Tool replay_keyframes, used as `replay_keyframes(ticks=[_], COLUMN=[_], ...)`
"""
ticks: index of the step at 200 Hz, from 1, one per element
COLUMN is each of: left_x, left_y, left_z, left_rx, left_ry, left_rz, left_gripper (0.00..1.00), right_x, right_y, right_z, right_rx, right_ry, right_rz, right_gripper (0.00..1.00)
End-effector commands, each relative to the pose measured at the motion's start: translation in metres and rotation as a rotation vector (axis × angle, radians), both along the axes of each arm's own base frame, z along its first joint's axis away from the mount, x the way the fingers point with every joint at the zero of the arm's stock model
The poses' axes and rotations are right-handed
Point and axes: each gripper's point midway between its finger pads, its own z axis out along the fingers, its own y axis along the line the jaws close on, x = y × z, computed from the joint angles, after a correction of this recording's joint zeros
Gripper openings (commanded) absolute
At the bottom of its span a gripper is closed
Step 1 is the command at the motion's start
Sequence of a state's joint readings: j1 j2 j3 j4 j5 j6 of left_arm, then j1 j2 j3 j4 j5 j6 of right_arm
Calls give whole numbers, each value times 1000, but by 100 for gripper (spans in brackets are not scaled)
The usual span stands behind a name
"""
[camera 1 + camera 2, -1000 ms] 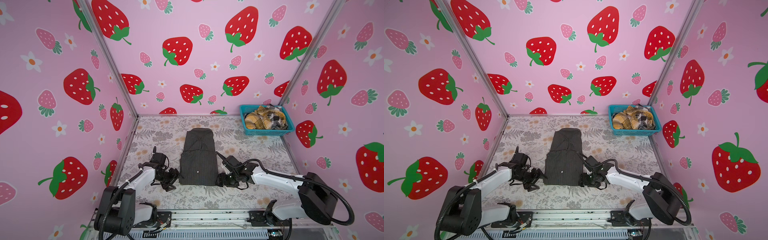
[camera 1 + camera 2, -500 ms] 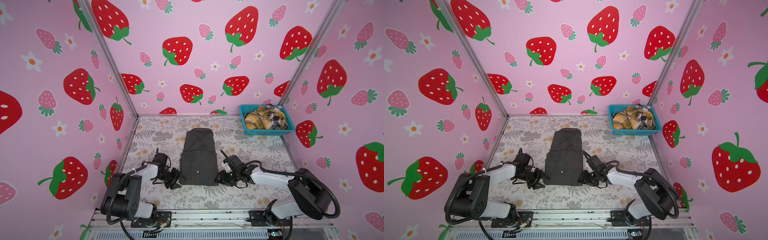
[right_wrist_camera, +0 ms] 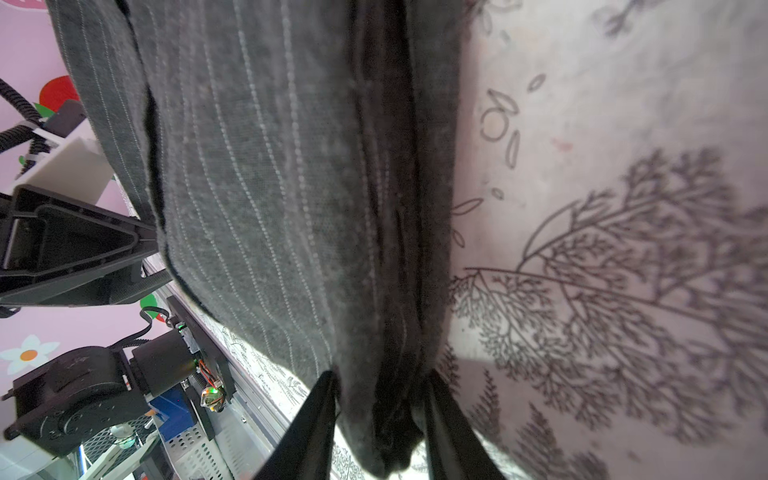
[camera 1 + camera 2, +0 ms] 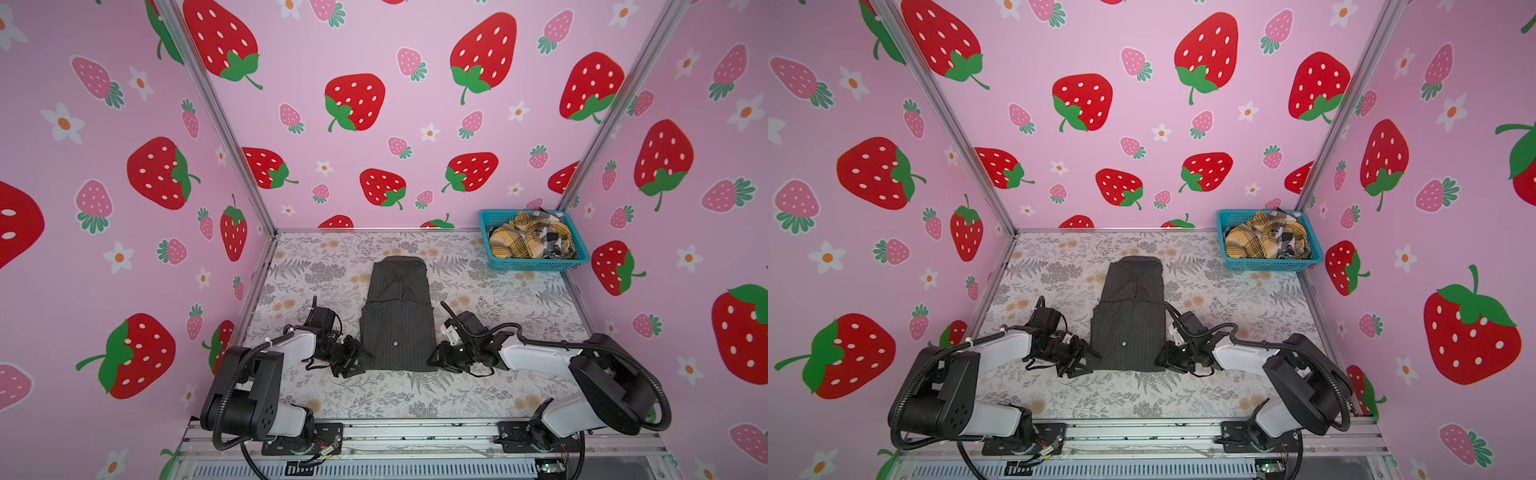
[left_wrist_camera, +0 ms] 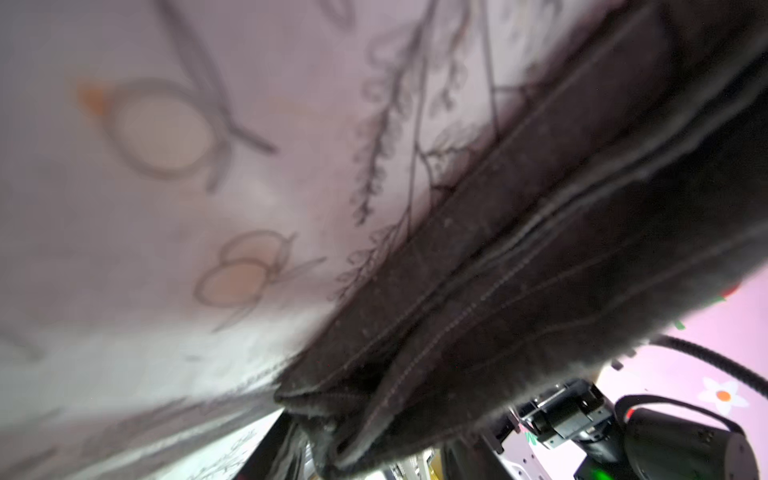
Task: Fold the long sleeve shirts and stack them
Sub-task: 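Grasp the folded shirt's near edge with both grippers at its two corners, then lift the near edge and fold it away from the robot with both grippers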
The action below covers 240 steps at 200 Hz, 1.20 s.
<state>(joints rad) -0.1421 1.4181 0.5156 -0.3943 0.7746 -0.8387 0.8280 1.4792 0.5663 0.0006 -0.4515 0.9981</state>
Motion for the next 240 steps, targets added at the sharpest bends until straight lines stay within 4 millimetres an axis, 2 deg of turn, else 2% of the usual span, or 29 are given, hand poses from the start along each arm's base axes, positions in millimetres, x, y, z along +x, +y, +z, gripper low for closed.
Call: replay_keyframes(ticks=[1, 57, 94, 117, 150, 157, 182, 187, 212, 240], left_x=[-22, -15, -12, -15, -16, -16, -17, -18, -24, -37], left_y=[33, 36, 38, 37, 31, 28, 23, 22, 18, 8], left_z=[-29, -38, -47, -49, -50, -49, -38, -35, -17, 0], left_rx=[213, 235, 255, 245, 212, 198, 176, 173, 152, 138], left_ry=[78, 78, 81, 84, 87, 86, 69, 66, 37, 12], left_rz=[29, 25, 32, 29, 19, 19, 9, 5, -6, -32], left_gripper=[53, 47, 39, 31, 17, 15, 7, 0, 0, 0], right_x=[-6, -7, -6, -5, -1, 0, 3, 3, 0, -12], right_y=[-15, -17, -17, -16, -10, -8, -7, -8, -14, -21], right_z=[-19, -22, -22, -22, -15, -12, 0, 2, 11, 20], right_rx=[-76, -87, -88, -85, -63, -55, -49, -51, -59, -72], right_ry=[44, 49, 46, 41, 19, 8, -27, -31, -51, -51], right_rz=[-28, -33, -33, -32, -21, -16, -10, -12, -13, -2], right_gripper=[35, 34, 33, 23, 3, 0, 0, 0, 0, 0])
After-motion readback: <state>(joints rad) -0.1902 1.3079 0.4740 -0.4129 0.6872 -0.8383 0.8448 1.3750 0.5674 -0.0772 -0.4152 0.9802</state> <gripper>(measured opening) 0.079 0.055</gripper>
